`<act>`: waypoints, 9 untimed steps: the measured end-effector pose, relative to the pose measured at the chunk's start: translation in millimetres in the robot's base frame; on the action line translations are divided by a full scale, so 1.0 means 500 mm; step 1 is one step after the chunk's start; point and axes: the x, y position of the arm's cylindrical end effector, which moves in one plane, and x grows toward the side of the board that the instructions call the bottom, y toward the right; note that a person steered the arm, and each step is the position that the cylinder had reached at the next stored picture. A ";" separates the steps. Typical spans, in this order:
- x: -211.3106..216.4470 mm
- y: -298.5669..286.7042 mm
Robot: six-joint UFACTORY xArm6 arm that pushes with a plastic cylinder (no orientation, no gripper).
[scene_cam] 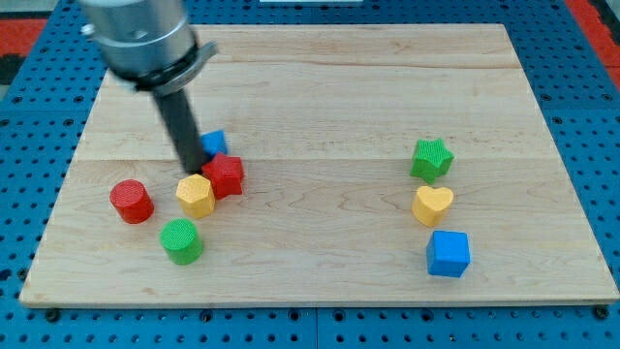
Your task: Push the blue triangle closer to the green star
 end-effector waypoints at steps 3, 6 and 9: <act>-0.122 0.072; -0.095 -0.051; -0.108 0.187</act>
